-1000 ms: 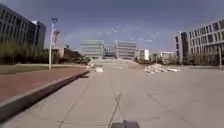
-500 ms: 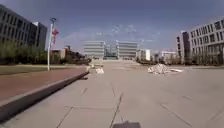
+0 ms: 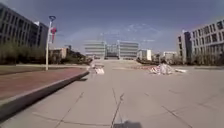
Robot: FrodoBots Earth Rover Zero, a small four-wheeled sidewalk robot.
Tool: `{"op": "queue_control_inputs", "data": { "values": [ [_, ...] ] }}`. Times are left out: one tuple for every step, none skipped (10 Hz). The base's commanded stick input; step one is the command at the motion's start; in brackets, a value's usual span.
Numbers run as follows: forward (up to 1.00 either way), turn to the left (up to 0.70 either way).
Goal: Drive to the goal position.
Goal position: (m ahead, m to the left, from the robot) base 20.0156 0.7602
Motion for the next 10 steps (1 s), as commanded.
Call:
{"op": "queue_control_inputs", "data": {
  "values": [
    [0.70,0.01],
    [0.70,0.01],
    [0.70,0.01],
    [0.70,0.01],
    [0.70,0.01],
    [0.70,0.01],
    [0.70,0.01],
    [0.70,0.01],
    [0.70,0.01],
    [0.70,0.01]
  ]
}}
